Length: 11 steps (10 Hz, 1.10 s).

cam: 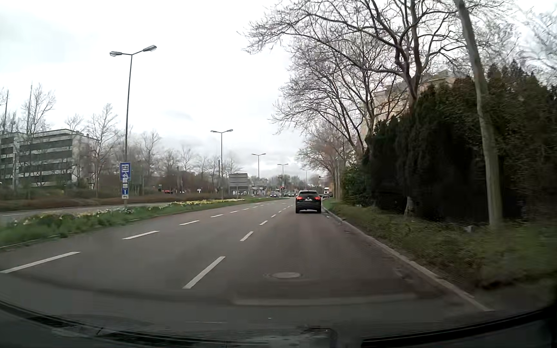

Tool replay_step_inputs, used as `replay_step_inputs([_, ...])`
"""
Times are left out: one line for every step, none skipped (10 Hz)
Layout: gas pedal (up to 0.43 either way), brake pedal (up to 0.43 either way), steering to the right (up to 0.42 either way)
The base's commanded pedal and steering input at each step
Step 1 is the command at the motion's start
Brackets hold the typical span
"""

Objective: Follow the waypoints while adhering to traffic rules and regulations

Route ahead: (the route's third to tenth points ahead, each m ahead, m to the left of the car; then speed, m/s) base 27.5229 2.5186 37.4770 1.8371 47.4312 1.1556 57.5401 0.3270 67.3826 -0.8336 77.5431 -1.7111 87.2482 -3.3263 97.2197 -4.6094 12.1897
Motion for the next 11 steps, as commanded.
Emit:
replay_step_inputs([0.150, 0.000, 0.006])
replay_step_inputs([0.150, 0.000, 0.006])
replay_step_inputs([0.150, 0.000, 0.006])
replay_step_inputs([0.150, 0.000, 0.006])
replay_step_inputs([0.150, 0.000, 0.006])
replay_step_inputs([0.150, 0.000, 0.006])
replay_step_inputs([0.150, 0.000, 0.007])
replay_step_inputs([0.150, 0.000, 0.007])
replay_step_inputs([0.150, 0.000, 0.007])
replay_step_inputs([0.150, 0.000, 0.008])
replay_step_inputs([0.150, 0.000, 0.008])
